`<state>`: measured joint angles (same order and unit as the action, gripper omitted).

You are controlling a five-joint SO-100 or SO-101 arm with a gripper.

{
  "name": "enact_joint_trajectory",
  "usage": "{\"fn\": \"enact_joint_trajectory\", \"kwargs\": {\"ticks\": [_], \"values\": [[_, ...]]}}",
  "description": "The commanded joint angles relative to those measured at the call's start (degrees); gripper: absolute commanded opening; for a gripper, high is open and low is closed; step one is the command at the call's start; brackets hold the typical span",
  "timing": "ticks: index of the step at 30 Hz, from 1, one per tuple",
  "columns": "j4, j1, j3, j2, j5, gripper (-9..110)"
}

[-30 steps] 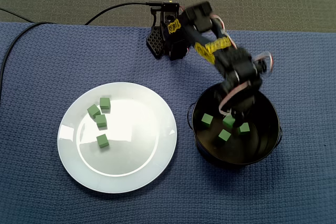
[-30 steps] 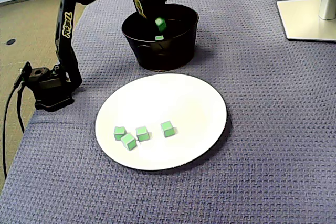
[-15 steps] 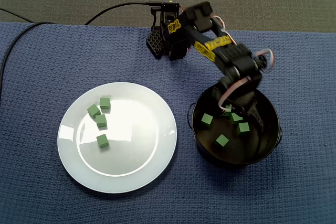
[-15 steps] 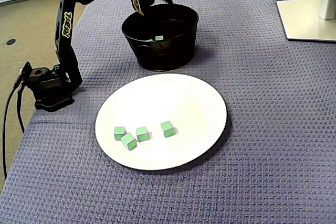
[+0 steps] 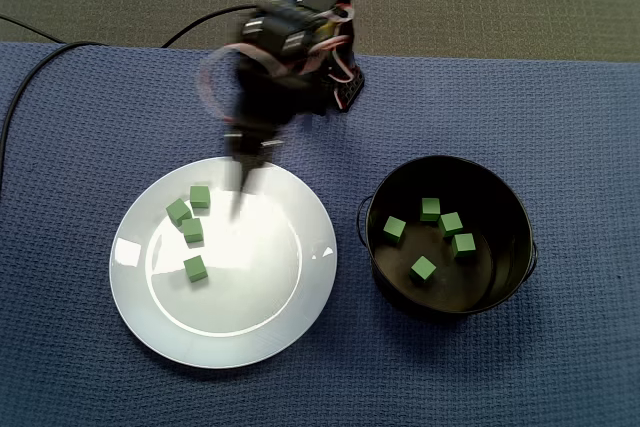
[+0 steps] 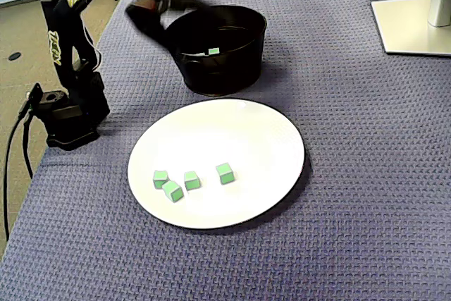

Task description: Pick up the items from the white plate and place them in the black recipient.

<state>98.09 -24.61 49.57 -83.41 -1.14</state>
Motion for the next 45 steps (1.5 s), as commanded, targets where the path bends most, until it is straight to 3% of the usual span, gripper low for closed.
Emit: {"fn": "enact_joint_trajectory", "kwargs": {"ticks": [1,7,12,19,30,45], "values": [[-2.20,-6.68,0.62,5.45,14.94,50],[-1.85,-4.66,-0.62,17.14,36.39,51],[-6.50,-3.43,-5.01,26.10,44.56,50],[-6.50,-2.37,-14.85,37.00,46.93,50],[-10.20,-0.09,-14.06,43.86,48.96,50],[-11.16,-4.75,-13.62,45.53,48.52,27]]}}
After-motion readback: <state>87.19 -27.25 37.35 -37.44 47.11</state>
